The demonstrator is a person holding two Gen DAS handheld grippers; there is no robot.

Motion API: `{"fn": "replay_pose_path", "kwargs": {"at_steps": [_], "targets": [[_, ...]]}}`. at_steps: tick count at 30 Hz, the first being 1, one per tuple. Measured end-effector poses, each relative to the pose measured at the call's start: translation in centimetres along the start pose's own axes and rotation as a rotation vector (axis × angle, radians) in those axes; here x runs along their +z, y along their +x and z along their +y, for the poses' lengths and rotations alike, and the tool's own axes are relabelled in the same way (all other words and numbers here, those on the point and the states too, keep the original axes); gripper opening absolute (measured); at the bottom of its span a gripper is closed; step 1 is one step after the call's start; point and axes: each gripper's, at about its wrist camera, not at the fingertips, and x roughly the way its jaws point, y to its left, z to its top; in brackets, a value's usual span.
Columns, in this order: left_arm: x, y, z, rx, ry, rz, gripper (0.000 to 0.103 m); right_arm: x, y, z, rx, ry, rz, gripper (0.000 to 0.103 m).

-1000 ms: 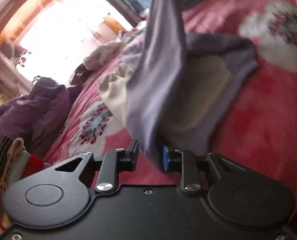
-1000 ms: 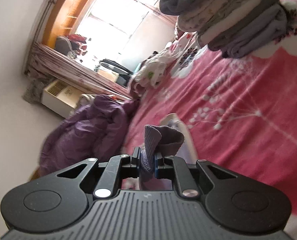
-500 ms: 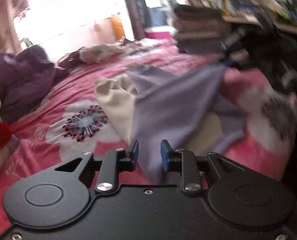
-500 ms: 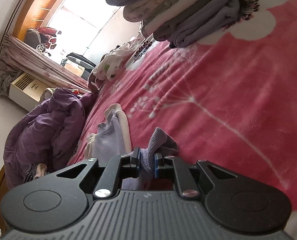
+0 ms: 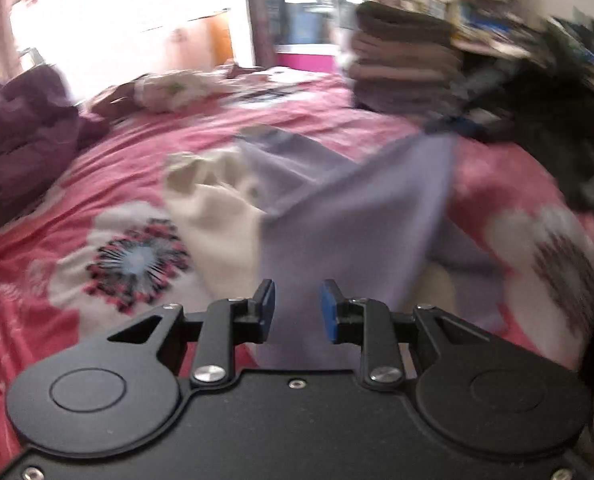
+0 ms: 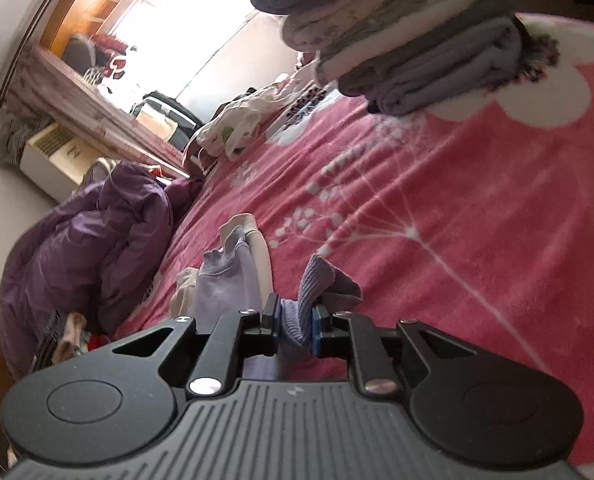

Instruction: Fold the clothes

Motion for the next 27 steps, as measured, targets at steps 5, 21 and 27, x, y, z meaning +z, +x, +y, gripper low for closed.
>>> {"fn": "replay_pose_path", "kwargs": {"at_steps": [5, 21, 27], "targets": [[-1.1, 3.3, 0.4, -0.046, -0.05, 0.076, 0.025, 0.4, -0.1, 1.3, -0.009, -0.04, -0.006, 0.018], [-2.3, 0.3, -1.4, -0.146, 0.043, 0.009, 0.051, 1.8, 1.4, 10.3, -0.04, -0.222, 0.001, 0.01], [-2.5, 0.1, -1.9, -0.196, 0.051, 0.021, 0.055, 1.3, 2.1, 11.1, -0.057, -0.237, -0.016, 0.006]]}}
